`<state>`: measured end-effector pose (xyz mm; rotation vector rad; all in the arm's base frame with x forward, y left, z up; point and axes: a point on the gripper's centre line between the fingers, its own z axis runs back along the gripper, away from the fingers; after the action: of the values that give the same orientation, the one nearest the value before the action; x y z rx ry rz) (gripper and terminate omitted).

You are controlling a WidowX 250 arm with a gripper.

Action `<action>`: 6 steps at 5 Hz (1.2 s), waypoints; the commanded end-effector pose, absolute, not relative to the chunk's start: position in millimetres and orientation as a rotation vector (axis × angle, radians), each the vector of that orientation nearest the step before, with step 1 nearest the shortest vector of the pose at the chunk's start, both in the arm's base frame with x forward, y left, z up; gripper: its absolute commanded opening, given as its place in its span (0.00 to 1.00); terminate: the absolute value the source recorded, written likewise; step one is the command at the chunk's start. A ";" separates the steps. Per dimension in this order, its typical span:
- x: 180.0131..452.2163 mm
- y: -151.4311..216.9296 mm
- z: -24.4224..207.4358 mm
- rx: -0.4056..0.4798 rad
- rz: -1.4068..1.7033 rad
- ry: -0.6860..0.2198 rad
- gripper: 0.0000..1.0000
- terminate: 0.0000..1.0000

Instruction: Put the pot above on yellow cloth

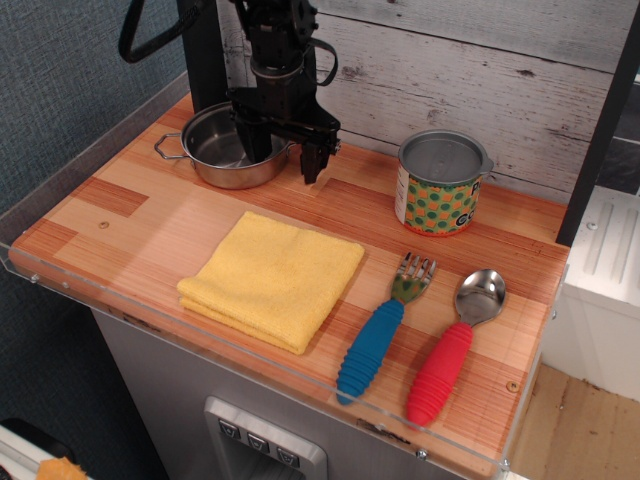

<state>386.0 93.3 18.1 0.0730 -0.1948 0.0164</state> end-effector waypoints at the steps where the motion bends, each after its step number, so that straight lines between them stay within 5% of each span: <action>1: 391.6 104.8 31.4 0.045 -0.013 -0.211 0.00 0.00; 6: 375.3 93.6 85.3 0.148 -0.016 -0.227 0.00 0.00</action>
<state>369.6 92.5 55.3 0.1307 -0.1490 -0.0155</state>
